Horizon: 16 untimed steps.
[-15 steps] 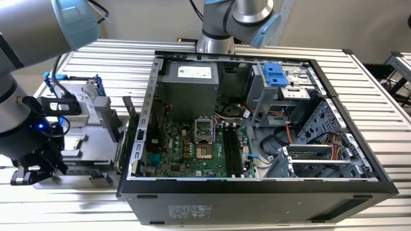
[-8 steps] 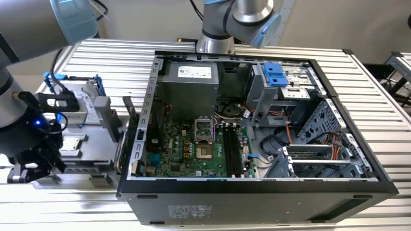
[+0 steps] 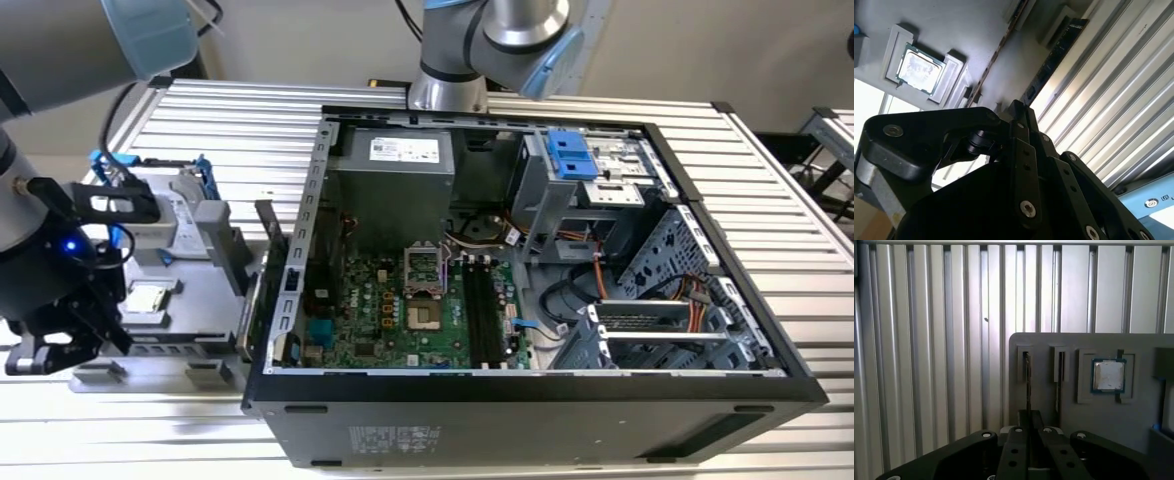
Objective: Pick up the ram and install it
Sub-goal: 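Pick up the ram and move it above insertion slot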
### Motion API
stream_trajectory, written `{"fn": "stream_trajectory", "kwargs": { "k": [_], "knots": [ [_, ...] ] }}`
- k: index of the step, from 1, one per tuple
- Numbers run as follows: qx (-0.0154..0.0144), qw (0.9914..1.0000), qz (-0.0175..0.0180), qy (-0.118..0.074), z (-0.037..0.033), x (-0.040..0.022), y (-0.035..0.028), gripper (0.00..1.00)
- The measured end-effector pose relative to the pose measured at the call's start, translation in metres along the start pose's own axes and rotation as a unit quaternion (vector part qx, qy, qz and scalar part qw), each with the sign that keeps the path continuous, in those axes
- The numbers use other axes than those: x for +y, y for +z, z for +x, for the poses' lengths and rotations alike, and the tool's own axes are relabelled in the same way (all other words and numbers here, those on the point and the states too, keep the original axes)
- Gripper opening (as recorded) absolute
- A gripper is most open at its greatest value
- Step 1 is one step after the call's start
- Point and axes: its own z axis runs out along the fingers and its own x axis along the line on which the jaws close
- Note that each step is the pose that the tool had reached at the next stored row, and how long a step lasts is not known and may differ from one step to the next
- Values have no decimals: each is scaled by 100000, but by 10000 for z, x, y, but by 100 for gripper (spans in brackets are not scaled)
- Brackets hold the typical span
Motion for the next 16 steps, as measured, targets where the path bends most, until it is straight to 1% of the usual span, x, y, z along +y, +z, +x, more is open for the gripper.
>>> {"fn": "stream_trajectory", "kwargs": {
  "k": [16],
  "knots": [
    [-6,100000,7,0,-1,0,-203,0]
  ]
}}
